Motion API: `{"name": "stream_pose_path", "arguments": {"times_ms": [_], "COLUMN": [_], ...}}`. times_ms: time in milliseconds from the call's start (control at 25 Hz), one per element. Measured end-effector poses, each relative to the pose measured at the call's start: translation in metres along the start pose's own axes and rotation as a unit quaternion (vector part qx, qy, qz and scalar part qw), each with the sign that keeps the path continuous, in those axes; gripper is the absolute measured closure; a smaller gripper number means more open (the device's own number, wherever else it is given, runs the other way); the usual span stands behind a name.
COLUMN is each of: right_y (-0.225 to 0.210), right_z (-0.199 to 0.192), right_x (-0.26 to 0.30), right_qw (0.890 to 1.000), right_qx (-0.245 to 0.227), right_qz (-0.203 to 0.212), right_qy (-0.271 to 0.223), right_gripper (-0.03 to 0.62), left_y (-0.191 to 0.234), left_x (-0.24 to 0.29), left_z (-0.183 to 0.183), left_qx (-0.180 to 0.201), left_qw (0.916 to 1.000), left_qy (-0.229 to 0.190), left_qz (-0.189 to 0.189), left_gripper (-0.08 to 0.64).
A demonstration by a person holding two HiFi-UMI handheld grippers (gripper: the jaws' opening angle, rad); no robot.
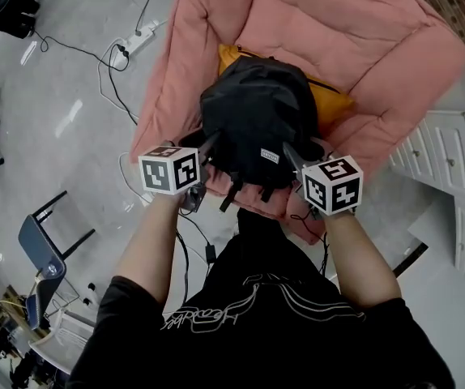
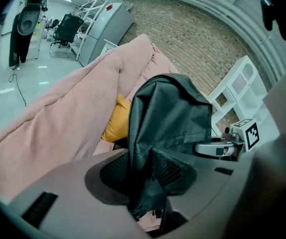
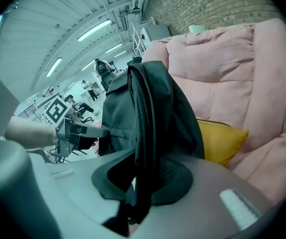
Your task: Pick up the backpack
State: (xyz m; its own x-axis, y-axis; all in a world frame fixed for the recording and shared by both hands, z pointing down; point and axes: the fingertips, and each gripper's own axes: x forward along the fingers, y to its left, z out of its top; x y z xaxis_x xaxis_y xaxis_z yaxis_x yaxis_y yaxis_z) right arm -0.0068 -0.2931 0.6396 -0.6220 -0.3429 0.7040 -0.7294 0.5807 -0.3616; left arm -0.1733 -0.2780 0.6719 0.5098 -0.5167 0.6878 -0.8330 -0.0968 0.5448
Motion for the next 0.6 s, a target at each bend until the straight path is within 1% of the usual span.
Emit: {"name": "stream_pose_path", "arguments": {"times_ms": [400, 600], "right_y": [0.002, 0.014], "right_z": [-0.008, -0.004], "right_x": [-0.033, -0.049], "right_qw": [0.999, 0.998], "right_qx": [-0.011, -0.013], "right_qz": [-0.019, -0.018], "right_qy": [-0.039, -0.056], "right_gripper": [0.535, 0.537], "left_y": [-0.036, -0.05], "left_x": [-0.024, -0.045], "left_z": [-0.005, -0.002], "left_qx": [0.027, 0.048], "left_qw": [0.9994, 0.9983], "left_qy": [-0.019, -0.033], "left_qz": [-0.005, 0.0], "left_gripper": [0.433, 0.436]}}
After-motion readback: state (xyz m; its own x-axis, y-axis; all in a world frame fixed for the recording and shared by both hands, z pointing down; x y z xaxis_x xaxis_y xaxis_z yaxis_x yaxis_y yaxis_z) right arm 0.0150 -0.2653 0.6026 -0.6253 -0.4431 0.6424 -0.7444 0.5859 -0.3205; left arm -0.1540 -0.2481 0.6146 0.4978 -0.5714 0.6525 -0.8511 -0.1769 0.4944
